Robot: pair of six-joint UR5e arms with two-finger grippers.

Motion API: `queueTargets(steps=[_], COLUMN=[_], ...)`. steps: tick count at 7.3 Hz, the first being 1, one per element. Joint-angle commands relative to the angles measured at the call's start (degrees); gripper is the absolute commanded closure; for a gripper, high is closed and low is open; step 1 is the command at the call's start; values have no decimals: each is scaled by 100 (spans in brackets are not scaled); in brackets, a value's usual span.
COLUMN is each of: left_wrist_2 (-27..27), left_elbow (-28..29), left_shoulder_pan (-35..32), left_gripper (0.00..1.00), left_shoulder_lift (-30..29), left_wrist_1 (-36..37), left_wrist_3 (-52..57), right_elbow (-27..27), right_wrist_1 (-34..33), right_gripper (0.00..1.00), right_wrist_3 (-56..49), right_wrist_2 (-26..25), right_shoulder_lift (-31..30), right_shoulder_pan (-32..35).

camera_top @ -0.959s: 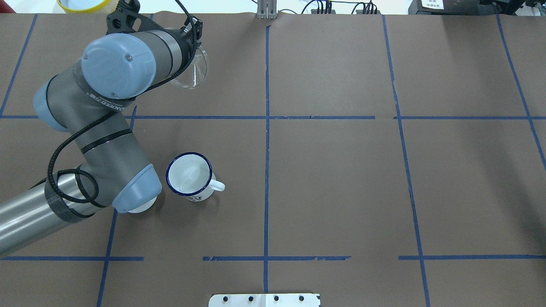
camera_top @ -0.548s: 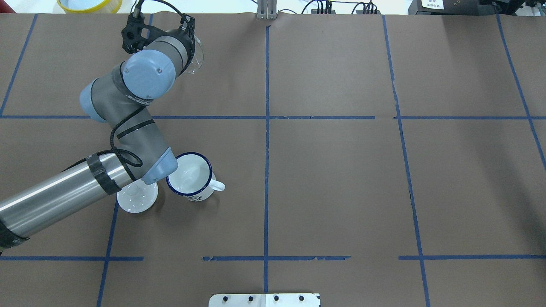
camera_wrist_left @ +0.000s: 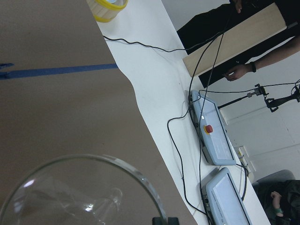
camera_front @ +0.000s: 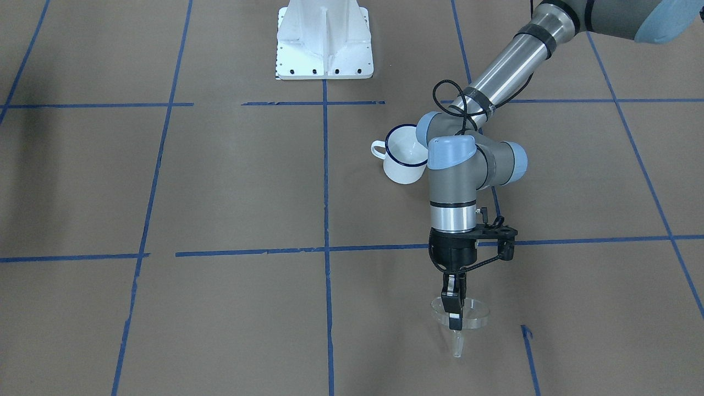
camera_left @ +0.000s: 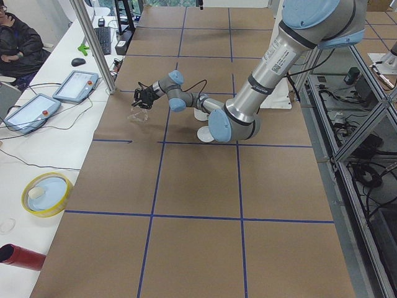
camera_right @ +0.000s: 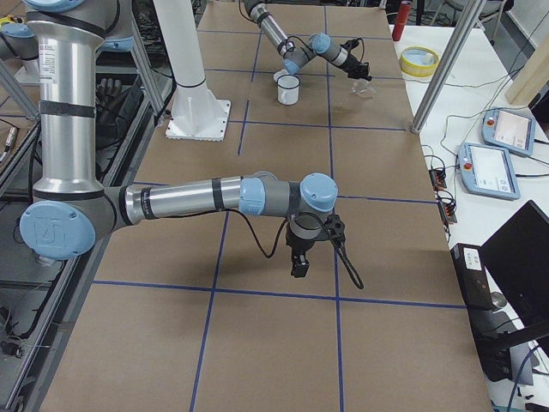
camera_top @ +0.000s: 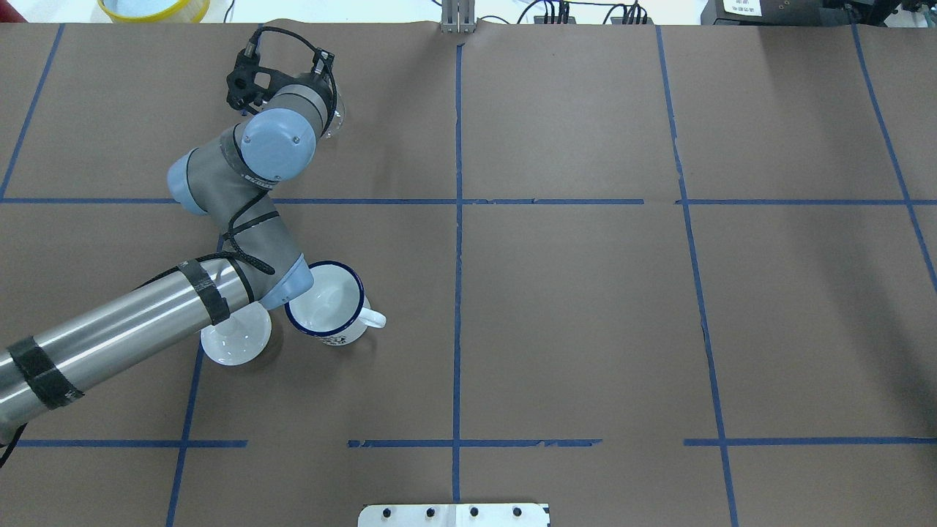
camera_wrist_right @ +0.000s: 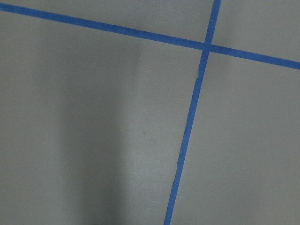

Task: Remove funnel from cup
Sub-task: 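Set the funnel down farther from the robot and open the left gripper, then move the left gripper down over the small white lid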

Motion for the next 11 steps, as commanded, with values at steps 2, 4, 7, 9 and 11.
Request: queueTargets(steps=[2, 4, 7, 9, 11], left_wrist_2=[-24, -304, -2732, -4282, -4313], left_elbow=[-54, -1304, -3228, -4769, -5336], left_shoulder_pan=[-15, -138, -576, -1278, -1343], left_gripper=[0, 0, 0, 0, 0], left_shoulder_lift=[14, 537, 1626, 2418, 3095], left_wrist_1=[-37, 7, 801, 2382, 2688], left_wrist_3=[668, 1705, 3826, 6128, 7290], right_elbow=[0, 0, 0, 0, 0], right_wrist_1=[0, 0, 0, 0, 0], right_gripper=[0, 0, 0, 0, 0], right_wrist_3=[0, 0, 0, 0, 0], right_wrist_2=[0, 0, 0, 0, 0], right_shoulder_lift=[-2, -2, -2, -2, -2], right_shoulder_pan=[0, 0, 0, 0, 0])
